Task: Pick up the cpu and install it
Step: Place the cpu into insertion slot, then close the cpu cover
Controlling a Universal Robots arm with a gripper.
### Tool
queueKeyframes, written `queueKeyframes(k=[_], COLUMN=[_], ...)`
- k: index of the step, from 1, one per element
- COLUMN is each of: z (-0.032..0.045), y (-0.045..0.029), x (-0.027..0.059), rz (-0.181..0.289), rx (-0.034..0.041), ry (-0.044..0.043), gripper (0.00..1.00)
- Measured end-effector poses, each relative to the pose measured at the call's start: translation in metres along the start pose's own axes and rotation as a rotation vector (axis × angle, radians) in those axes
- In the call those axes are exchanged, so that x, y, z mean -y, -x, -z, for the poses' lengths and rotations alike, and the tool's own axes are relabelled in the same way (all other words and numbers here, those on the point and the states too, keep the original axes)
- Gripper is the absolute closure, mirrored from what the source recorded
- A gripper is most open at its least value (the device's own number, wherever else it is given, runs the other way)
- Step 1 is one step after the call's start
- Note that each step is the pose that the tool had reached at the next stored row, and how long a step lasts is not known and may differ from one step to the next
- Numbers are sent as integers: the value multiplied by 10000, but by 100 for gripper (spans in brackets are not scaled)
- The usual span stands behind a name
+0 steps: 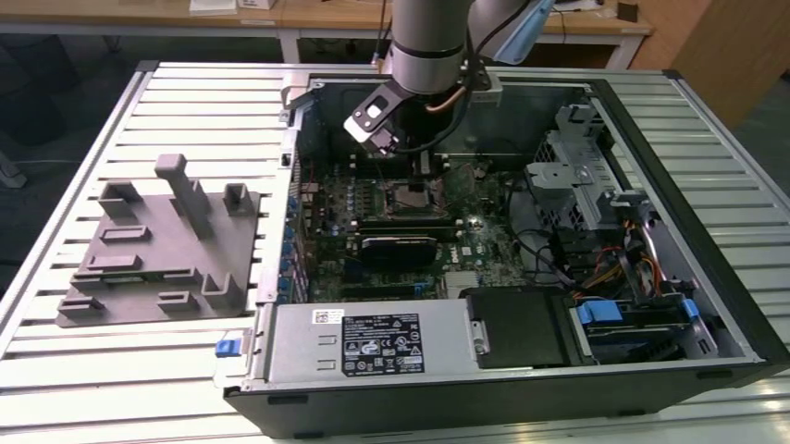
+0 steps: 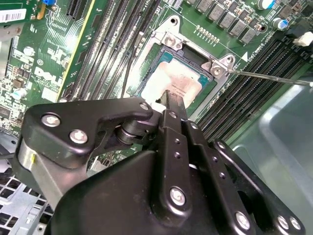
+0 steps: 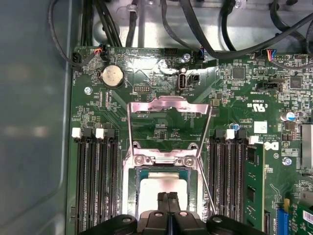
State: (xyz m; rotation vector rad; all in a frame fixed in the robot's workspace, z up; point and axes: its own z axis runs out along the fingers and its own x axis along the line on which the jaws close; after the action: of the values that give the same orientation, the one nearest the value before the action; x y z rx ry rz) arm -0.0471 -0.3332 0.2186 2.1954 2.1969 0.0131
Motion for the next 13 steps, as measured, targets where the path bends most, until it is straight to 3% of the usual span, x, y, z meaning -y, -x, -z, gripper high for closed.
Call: queueKeyframes(k=[13], z=[112], y=[2], x=[-4], rz=[0], rx=[-2], ry=[0], gripper=[89])
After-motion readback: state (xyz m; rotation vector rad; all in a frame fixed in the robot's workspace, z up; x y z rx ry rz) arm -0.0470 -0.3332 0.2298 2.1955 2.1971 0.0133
